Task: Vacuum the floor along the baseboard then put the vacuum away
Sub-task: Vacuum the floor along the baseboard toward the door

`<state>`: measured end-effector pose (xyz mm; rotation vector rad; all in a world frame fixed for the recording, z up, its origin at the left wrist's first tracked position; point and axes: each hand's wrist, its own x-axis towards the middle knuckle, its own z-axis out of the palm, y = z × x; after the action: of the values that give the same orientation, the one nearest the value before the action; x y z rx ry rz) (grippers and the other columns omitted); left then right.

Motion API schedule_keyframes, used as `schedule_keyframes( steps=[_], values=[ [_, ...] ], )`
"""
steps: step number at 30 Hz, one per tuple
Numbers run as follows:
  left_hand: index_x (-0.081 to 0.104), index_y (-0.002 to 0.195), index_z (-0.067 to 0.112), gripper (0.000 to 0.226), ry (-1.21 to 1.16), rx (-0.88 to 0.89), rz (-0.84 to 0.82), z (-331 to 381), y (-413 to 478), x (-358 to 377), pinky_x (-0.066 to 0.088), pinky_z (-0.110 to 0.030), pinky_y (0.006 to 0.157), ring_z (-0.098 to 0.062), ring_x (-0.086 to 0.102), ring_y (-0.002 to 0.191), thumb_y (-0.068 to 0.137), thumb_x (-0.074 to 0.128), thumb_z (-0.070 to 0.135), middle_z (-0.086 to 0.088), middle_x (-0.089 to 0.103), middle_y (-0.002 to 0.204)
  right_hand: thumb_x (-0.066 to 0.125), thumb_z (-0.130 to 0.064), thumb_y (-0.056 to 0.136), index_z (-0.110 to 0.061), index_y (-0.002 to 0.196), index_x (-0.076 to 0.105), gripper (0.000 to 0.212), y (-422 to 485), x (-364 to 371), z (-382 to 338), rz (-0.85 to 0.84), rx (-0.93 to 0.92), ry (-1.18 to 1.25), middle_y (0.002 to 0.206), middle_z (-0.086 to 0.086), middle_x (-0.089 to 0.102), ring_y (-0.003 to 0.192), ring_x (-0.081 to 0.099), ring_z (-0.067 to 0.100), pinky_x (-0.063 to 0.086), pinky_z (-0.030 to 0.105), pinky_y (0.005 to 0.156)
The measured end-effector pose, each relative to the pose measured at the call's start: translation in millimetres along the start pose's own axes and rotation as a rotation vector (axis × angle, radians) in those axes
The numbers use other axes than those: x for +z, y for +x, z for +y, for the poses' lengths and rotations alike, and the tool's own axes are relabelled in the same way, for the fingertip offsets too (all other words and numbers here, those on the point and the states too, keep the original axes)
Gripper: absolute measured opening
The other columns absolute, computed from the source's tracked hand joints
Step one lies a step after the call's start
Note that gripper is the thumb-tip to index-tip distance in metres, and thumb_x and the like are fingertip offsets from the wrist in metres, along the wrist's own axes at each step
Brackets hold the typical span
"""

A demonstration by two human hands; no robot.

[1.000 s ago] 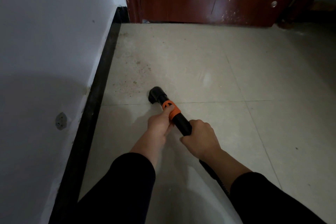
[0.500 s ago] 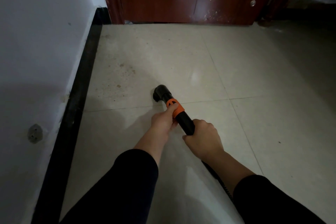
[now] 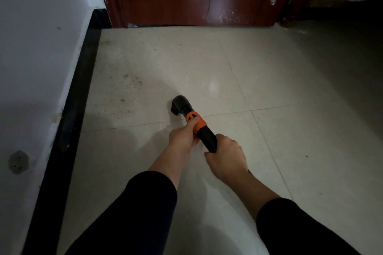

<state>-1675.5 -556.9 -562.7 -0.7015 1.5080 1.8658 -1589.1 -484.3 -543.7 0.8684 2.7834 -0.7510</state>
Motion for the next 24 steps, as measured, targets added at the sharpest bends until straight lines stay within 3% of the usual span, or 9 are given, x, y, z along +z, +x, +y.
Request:
schedule_keyframes(
  steps=[3, 10, 17, 20, 24],
  values=[
    [0.055, 0.079, 0.01, 0.027, 0.018, 0.009, 0.014, 4, 7, -4, 0.054, -0.031, 0.086, -0.017, 0.064, 0.076, 0.082, 0.075, 0.028, -0.007, 0.061, 0.084, 0.062, -0.025, 0.084, -0.016, 0.107, 0.057, 0.025, 6, 6, -4, -0.013, 0.015, 0.01, 0.091, 0.002, 0.062, 0.081, 0.061, 0.02, 0.056, 0.035, 0.076],
    [0.055, 0.076, 0.01, 0.033, 0.028, 0.002, 0.058, 28, 37, -6, 0.055, -0.032, 0.082, -0.017, 0.062, 0.07, 0.077, 0.079, 0.033, -0.008, 0.062, 0.076, 0.066, -0.027, 0.083, -0.014, 0.104, 0.054, 0.028, 40, -17, -38, -0.156, 0.014, -0.159, 0.092, 0.004, 0.058, 0.083, 0.059, 0.022, 0.049, 0.031, 0.069],
    [0.062, 0.097, 0.006, 0.038, -0.024, -0.045, -0.026, 47, 59, -2, 0.053, -0.022, 0.059, -0.015, 0.069, 0.075, 0.076, 0.08, 0.033, -0.009, 0.069, 0.092, 0.061, -0.023, 0.086, -0.015, 0.092, 0.045, 0.019, 62, -41, -47, -0.222, -0.09, -0.355, 0.079, 0.001, 0.048, 0.077, 0.053, 0.021, 0.037, 0.027, 0.058],
    [0.061, 0.09, 0.009, 0.032, -0.021, -0.021, -0.066, 41, 64, 2, 0.053, -0.02, 0.059, -0.013, 0.068, 0.077, 0.078, 0.078, 0.033, -0.007, 0.069, 0.088, 0.061, -0.024, 0.087, -0.015, 0.09, 0.045, 0.019, 71, -39, -38, -0.204, -0.126, -0.352, 0.074, -0.001, 0.046, 0.072, 0.052, 0.019, 0.033, 0.024, 0.049],
    [0.061, 0.091, 0.01, 0.032, -0.053, -0.013, -0.048, 42, 67, 3, 0.053, -0.02, 0.063, -0.012, 0.067, 0.078, 0.077, 0.079, 0.033, -0.007, 0.069, 0.089, 0.062, -0.025, 0.086, -0.015, 0.088, 0.047, 0.018, 79, -31, -35, -0.188, -0.149, -0.316, 0.076, 0.0, 0.05, 0.07, 0.053, 0.018, 0.035, 0.024, 0.05]
  ],
)
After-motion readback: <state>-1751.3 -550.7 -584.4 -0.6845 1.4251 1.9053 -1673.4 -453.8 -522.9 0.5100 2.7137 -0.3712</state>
